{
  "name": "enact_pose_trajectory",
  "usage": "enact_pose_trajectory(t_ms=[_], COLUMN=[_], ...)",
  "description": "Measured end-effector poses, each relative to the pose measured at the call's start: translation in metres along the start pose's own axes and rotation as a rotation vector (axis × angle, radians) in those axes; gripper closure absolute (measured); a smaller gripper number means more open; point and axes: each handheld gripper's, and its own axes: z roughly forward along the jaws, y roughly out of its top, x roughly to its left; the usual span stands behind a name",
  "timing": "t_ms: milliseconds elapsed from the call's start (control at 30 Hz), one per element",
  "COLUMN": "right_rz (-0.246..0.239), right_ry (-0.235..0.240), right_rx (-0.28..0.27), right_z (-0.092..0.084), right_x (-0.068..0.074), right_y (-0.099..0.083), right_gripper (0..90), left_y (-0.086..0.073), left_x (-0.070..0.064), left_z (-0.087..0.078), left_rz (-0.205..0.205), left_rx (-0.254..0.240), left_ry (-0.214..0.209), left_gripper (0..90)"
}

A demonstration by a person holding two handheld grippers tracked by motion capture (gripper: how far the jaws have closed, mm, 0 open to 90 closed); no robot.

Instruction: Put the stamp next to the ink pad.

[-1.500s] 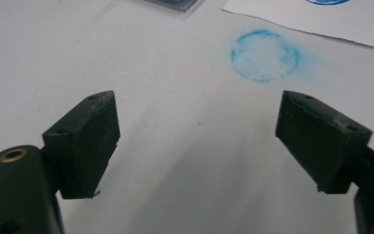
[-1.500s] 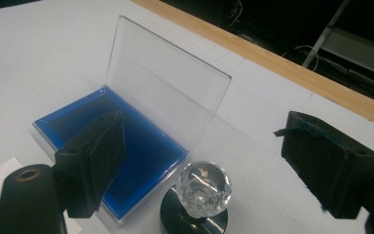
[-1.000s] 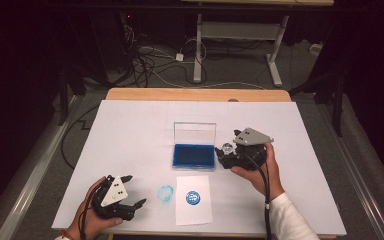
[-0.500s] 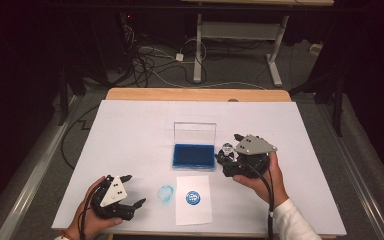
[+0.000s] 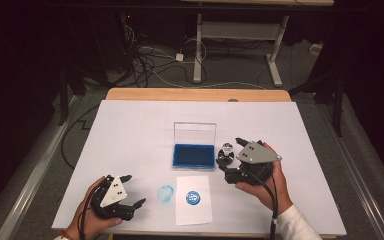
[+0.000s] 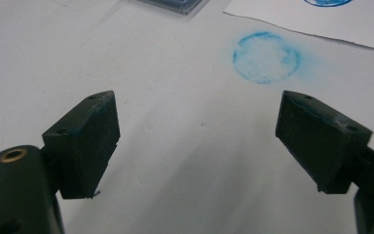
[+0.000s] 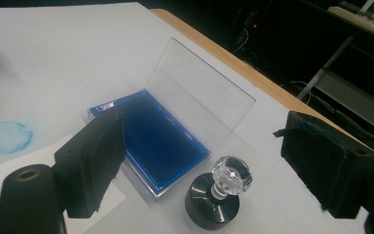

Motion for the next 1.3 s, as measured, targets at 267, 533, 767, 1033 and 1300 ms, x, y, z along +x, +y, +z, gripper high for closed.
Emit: enact_pose_trajectory(t_ms=[267, 533, 767, 1033, 1300], right_rz=[0.003, -0.008, -0.011, -0.015, -0.029], right_ry=[0.0, -0.01, -0.02, -0.039, -0.079], right_rx=[-0.014, -0.028, -0.036, -0.009, -0.002], right_z=[-0.009, -0.018, -0.027, -0.035, -0.041], right_x=[0.002, 0.003, 0.002, 0.002, 0.002], right_y=[-0.004, -0.01, -0.016, -0.027, -0.039], right_gripper=[16.5, 16.6, 16.8, 16.9, 17.0], left_y=[0.0, 0.0, 0.0, 0.0, 0.001], left_x=[0.0, 0.0, 0.0, -0.001, -0.002], left_z=[0.001, 0.001, 0.001, 0.002, 0.003], left_rz=[0.007, 0.007, 0.009, 0.02, 0.028], left_rx=[0.007, 0.009, 0.008, 0.015, 0.024], left_ry=[0.002, 0.002, 0.007, 0.011, 0.011], left_gripper=[16.0, 16.0, 16.0, 16.1, 16.1])
